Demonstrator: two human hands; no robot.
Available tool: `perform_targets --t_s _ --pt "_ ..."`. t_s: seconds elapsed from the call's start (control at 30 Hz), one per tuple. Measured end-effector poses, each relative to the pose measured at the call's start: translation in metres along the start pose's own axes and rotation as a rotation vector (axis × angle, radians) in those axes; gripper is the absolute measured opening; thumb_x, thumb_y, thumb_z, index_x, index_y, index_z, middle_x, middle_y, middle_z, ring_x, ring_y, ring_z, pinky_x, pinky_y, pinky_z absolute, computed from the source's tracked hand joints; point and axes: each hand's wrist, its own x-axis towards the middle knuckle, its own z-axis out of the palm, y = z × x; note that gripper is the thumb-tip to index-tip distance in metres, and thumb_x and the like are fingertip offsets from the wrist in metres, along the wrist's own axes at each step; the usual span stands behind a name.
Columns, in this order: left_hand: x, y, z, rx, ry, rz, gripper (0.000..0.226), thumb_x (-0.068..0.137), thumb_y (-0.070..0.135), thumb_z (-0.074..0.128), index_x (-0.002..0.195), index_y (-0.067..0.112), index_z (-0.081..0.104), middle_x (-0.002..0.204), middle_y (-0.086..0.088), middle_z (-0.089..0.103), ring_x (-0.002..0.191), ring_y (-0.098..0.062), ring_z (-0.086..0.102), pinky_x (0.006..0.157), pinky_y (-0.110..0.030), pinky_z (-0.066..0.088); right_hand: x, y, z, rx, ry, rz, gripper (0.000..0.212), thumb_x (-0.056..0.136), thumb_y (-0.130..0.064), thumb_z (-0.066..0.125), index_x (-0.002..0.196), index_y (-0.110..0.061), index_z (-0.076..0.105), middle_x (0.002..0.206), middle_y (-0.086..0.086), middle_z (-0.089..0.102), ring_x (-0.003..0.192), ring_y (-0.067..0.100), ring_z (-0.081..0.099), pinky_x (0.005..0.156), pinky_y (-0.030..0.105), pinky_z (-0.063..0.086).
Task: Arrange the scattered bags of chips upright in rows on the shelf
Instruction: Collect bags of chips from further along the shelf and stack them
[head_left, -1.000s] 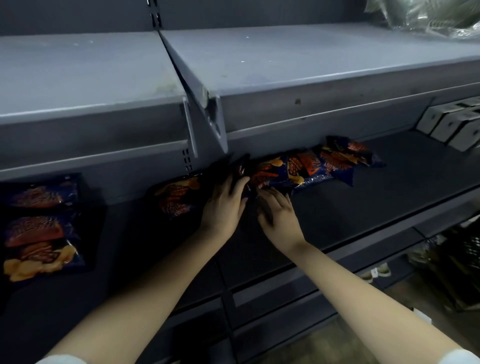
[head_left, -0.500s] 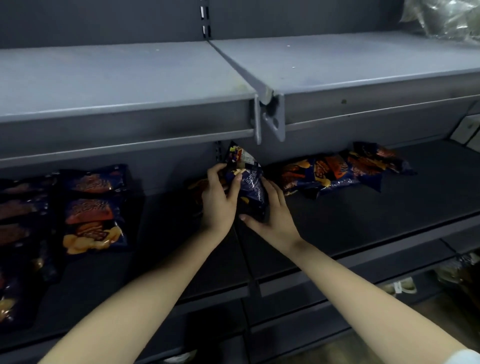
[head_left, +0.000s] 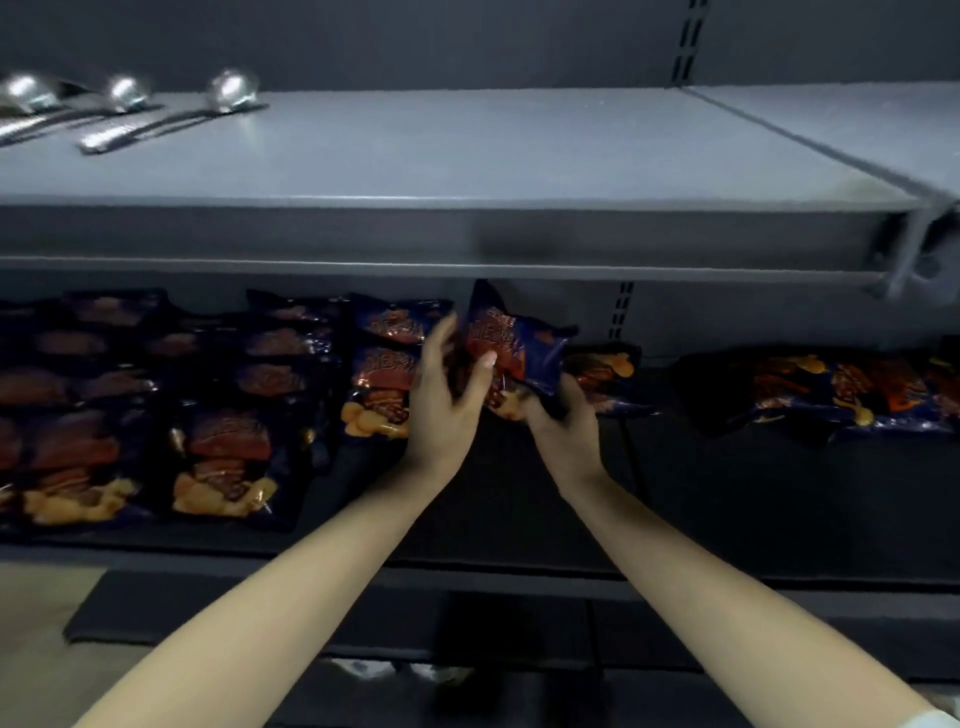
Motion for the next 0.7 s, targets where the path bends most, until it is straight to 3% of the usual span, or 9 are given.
perform_targets --t_s 0.07,0.1,0.2,0.27,0.33,0.43,0.57,0.63,0.7 --pt "0.005 -0.007 -0.022 -0.031 0.064 -0.132 0.063 0.087 0.037 0.056 0.140 0.013 0.034 0.137 0.001 0.047 0.128 -0.012 0.043 0.106 -0.028 0.038 0.001 0.001 0.013 0.201 -0.093 0.131 0.022 0.090 -0.013 0.059 0.104 -0.030 0.064 0.102 -0.006 0.069 0.101 0.012 0.064 0.091 0.031 0.050" --pt "0.008 -0.010 -0.033 -0.071 0.062 -0.203 0.061 0.087 0.036 0.058 0.139 0.016 0.034 0.132 0.007 0.049 0.126 -0.011 0.045 0.104 -0.026 0.040 0.002 0.001 0.018 0.309 -0.142 0.205 0.023 0.090 -0.013 0.057 0.103 -0.030 0.065 0.102 -0.004 0.071 0.102 0.015 0.065 0.088 0.033 0.052" --pt "0.013 -0.020 -0.062 -0.110 -0.059 -0.350 0.042 0.087 0.036 0.060 0.124 0.037 0.042 0.106 0.029 0.050 0.099 0.013 0.053 0.082 -0.004 0.042 0.003 0.001 0.029 0.489 -0.272 0.396 0.018 0.085 -0.021 0.059 0.099 -0.029 0.068 0.097 -0.003 0.073 0.095 0.018 0.068 0.075 0.033 0.057" --pt "0.012 -0.027 -0.074 -0.071 -0.142 -0.383 0.023 0.085 0.036 0.063 0.106 0.041 0.053 0.097 0.030 0.055 0.086 0.019 0.054 0.071 0.002 0.039 0.002 0.004 0.037 0.502 -0.328 0.442 0.033 0.076 -0.029 0.060 0.108 -0.023 0.064 0.109 0.005 0.069 0.101 0.022 0.066 0.080 0.040 0.056" --pt "0.007 -0.034 -0.083 -0.059 -0.169 -0.409 0.017 0.083 0.034 0.066 0.098 0.040 0.058 0.093 0.025 0.062 0.085 0.013 0.060 0.072 -0.001 0.042 -0.002 0.006 0.044 0.509 -0.375 0.446 0.046 0.076 -0.037 0.061 0.119 -0.020 0.059 0.118 0.009 0.066 0.108 0.025 0.063 0.088 0.043 0.053" --pt "-0.002 -0.043 -0.095 -0.088 -0.162 -0.448 0.026 0.082 0.029 0.070 0.106 0.033 0.060 0.100 0.014 0.066 0.093 0.001 0.063 0.081 -0.013 0.048 -0.012 0.013 0.055 0.361 -0.408 0.303 0.053 0.080 -0.049 0.062 0.127 -0.027 0.052 0.120 0.002 0.065 0.109 0.016 0.063 0.088 0.033 0.052" --pt "-0.016 -0.056 -0.105 -0.049 -0.180 -0.443 0.030 0.085 0.022 0.067 0.115 0.024 0.058 0.106 0.010 0.066 0.102 -0.003 0.061 0.085 -0.014 0.047 -0.022 0.020 0.067 0.112 -0.329 0.154 0.046 0.074 -0.040 0.072 0.116 -0.030 0.055 0.111 -0.008 0.066 0.101 0.003 0.063 0.078 0.013 0.050" --pt "-0.023 -0.061 -0.107 -0.004 -0.186 -0.434 0.038 0.088 0.021 0.064 0.125 0.016 0.054 0.114 0.004 0.064 0.109 -0.009 0.059 0.093 -0.020 0.046 -0.024 0.028 0.071 0.000 -0.273 0.165 0.038 0.076 -0.031 0.075 0.110 -0.028 0.056 0.106 -0.009 0.066 0.097 0.004 0.064 0.076 0.016 0.051" --pt "-0.028 -0.064 -0.105 0.065 -0.165 -0.423 0.046 0.089 0.022 0.062 0.132 0.017 0.048 0.118 0.008 0.060 0.112 -0.007 0.055 0.091 -0.010 0.042 -0.024 0.036 0.074 -0.120 -0.229 0.178 0.031 0.079 -0.026 0.074 0.105 -0.025 0.057 0.101 -0.009 0.066 0.095 0.008 0.064 0.080 0.026 0.052"
